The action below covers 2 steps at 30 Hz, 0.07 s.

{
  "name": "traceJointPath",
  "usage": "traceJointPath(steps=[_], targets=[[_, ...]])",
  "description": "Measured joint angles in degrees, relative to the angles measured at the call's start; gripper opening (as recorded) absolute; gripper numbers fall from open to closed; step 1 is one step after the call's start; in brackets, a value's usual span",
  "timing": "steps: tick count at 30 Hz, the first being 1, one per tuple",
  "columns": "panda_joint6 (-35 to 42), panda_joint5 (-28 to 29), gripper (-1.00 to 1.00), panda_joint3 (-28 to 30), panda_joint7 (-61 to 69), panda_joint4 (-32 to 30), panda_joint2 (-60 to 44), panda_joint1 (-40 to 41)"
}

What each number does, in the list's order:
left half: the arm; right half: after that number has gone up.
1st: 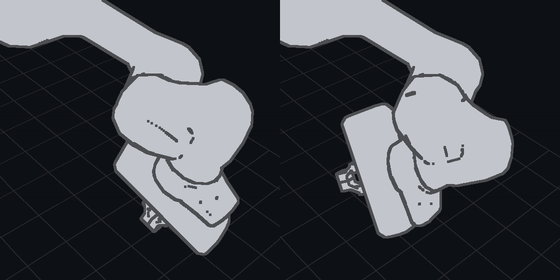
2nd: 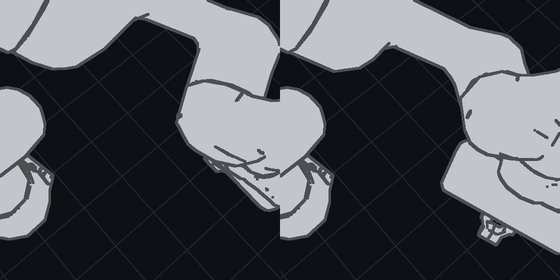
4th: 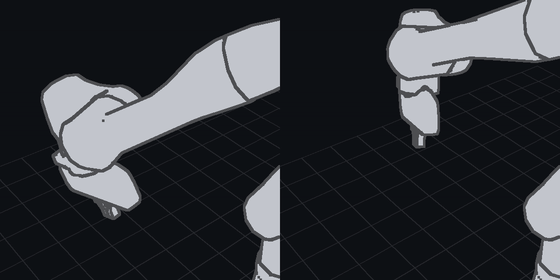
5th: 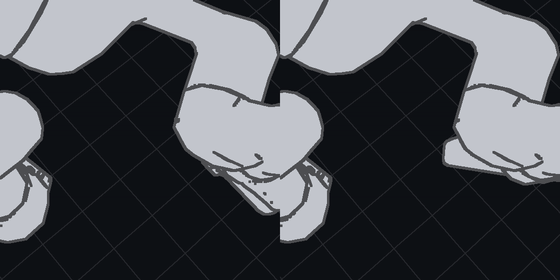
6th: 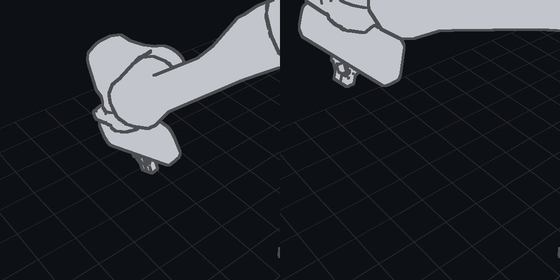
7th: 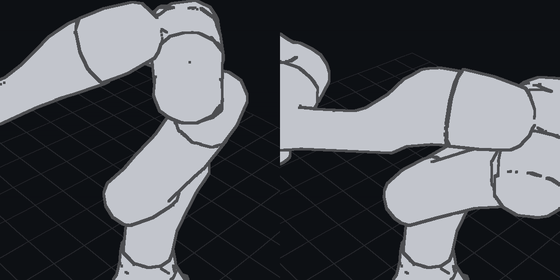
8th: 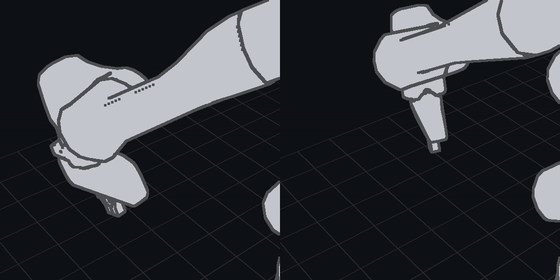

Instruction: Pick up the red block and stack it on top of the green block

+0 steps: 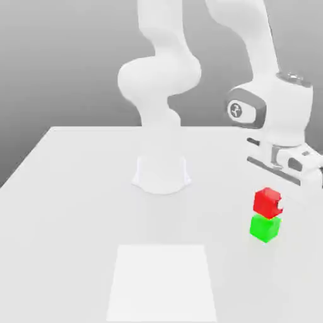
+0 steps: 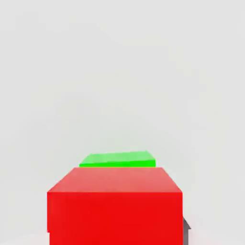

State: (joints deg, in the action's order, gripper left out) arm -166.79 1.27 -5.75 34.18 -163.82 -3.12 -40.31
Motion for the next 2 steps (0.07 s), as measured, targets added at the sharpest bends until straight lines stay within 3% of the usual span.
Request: traceJointPath(steps=[2], targets=[[0.0,0.0,1.0,0.0,0.0,0.0,0.0,-0.01]])
